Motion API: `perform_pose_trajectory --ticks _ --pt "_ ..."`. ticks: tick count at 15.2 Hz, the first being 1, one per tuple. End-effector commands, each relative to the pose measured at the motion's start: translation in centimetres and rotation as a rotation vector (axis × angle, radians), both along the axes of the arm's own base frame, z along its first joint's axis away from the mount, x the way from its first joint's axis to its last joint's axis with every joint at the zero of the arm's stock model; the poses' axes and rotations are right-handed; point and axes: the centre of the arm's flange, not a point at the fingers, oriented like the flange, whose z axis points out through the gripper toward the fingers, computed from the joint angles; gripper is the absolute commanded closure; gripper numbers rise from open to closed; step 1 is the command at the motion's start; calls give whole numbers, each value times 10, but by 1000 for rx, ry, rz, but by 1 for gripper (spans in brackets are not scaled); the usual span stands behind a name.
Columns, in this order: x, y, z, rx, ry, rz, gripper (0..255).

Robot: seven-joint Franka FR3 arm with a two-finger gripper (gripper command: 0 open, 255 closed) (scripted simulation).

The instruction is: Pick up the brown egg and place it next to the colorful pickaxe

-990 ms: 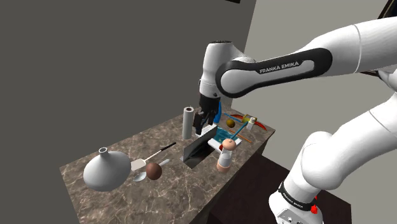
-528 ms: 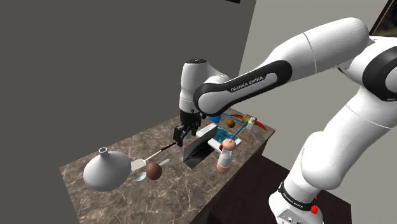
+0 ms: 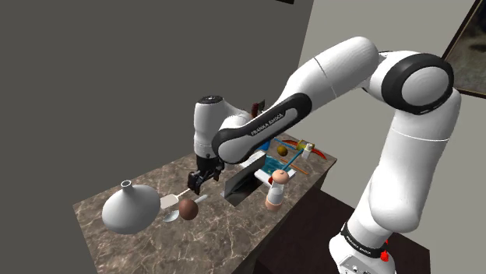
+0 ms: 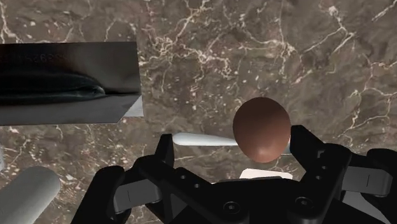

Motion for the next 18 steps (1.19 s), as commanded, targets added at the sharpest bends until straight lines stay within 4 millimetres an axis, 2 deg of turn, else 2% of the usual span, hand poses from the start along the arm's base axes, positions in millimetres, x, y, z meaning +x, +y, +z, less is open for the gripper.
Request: perform_pose_trajectory --ticks 1,7,14,18 --pt "13 16 -17 -3 -2 -9 0" --pt "54 58 -70 -12 -7 -33 0" --pt "55 58 -107 -12 -7 -33 0" --pt "55 58 -110 -12 -7 -33 0"
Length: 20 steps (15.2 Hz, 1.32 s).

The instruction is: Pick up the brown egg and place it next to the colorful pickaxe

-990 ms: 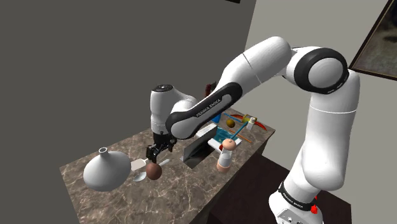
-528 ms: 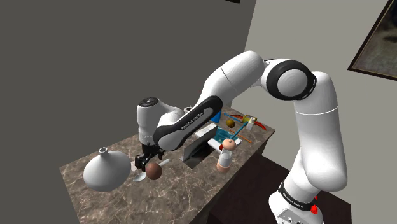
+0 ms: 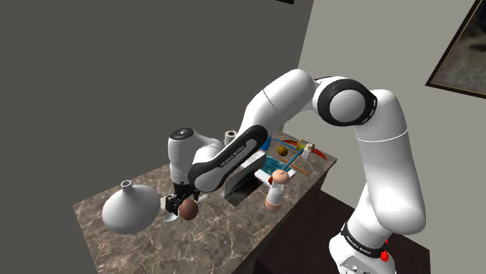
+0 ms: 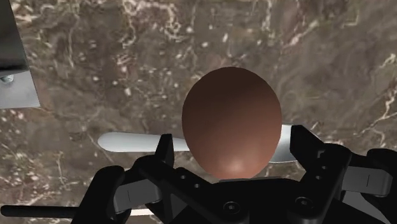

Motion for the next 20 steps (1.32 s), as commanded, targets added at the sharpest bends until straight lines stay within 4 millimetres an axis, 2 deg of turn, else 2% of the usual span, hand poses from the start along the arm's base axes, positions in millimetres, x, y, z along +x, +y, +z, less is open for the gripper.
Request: perform_pose_trajectory --ticks 1,5,6,15,20 --pt "0 0 0 0 0 0 0" --pt "0 0 0 0 0 0 0" --pt "0 0 0 0 0 0 255" --pt "0 0 0 0 0 0 255" --pt "0 0 26 0 0 0 255"
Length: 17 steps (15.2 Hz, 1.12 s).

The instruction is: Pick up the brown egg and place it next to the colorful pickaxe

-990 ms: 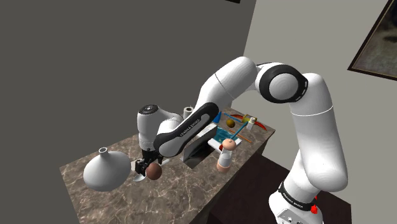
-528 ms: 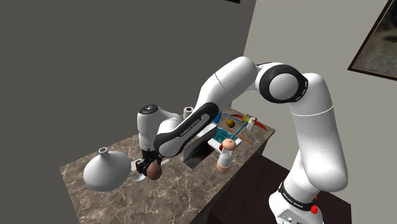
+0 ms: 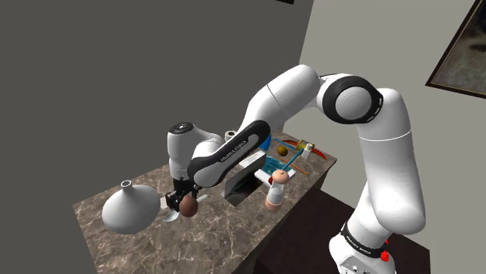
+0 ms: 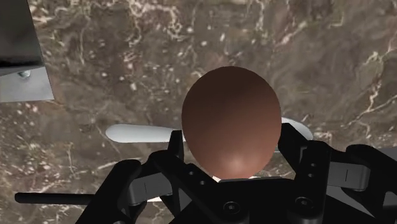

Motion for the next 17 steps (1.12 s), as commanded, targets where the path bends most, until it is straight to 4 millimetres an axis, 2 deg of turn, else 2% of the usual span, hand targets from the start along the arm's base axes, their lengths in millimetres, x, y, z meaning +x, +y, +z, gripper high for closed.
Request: perform_pose_trajectory --ticks 1,17 --pt "0 0 12 0 0 0 255" --pt "0 0 96 0 0 0 255"
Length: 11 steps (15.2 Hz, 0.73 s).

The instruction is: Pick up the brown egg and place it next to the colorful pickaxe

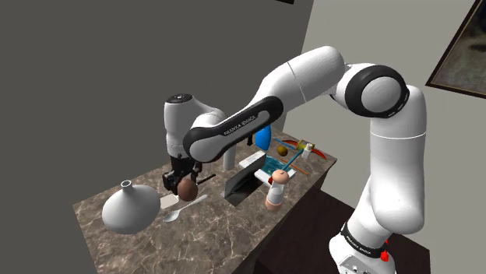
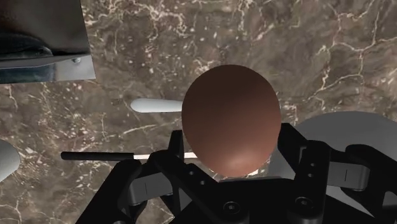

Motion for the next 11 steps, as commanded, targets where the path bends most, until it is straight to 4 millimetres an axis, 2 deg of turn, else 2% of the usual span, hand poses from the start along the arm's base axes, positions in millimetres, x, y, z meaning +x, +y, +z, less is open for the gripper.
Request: perform_pose_trajectory --ticks 1,6,11 --pt "0 0 11 0 0 0 255" --pt "0 0 34 0 0 0 255" --pt "25 -61 34 0 0 0 255"
